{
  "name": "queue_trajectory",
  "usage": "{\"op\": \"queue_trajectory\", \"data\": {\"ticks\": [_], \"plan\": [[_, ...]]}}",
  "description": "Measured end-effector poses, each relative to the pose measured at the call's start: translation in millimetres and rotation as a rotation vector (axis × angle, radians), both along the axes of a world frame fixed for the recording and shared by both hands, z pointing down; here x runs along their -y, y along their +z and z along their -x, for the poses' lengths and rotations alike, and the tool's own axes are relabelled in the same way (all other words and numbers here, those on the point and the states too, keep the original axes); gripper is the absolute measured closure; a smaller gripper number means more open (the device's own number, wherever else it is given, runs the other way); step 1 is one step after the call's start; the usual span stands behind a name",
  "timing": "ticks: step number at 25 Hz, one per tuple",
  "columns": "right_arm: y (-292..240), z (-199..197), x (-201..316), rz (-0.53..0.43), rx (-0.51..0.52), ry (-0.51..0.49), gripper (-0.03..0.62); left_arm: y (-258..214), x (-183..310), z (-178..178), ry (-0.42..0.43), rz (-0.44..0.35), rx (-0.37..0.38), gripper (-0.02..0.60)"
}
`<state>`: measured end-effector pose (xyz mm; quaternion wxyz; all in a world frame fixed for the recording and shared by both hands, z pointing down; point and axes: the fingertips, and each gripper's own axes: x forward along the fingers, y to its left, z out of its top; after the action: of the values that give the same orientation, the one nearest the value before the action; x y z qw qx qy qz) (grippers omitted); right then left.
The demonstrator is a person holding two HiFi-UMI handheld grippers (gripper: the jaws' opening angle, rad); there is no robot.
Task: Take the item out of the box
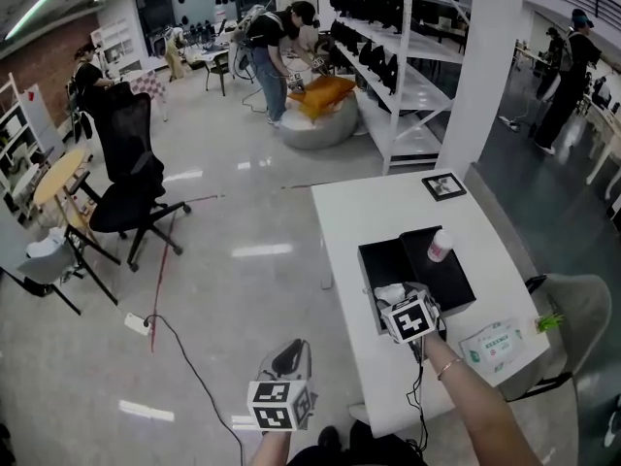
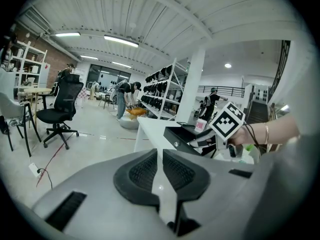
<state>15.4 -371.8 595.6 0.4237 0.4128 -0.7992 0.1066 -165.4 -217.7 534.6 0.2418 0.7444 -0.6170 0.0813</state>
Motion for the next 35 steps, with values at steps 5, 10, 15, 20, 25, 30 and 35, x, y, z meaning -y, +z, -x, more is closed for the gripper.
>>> {"op": "queue_trajectory", "data": {"ticks": [5,10,15,20,25,30,35], "plan": [[14,-5,0,0.039,-0.148,-0.033,0.319,0,3,0,-0.009,0.001,0.005,0.545],[30,-7,0,0.085,-0.228,-0.052,0.348,1,3,-3,-0.010,-0.001,0.003,0.545],[33,-5,-1,0.090,-0.274,-0.059,0.387,1,4,-3,-0.009,-0.002,-0.001,0.545],[35,-4,-3,0.078,-0.307,-0.084,0.434,3,3,-5,-0.005,0.004,-0.003,0.545],[35,-4,-6,0.037,-0.347,-0.125,0.472,2,2,-7,-0.001,0.008,-0.002,0.545],[34,-2,-6,0.014,-0.360,-0.141,0.507,3,0,-4,-0.004,0.010,0.005,0.545],[26,-4,-5,-0.035,-0.330,-0.138,0.537,3,-2,-5,-0.011,0.015,0.007,0.545]]}}
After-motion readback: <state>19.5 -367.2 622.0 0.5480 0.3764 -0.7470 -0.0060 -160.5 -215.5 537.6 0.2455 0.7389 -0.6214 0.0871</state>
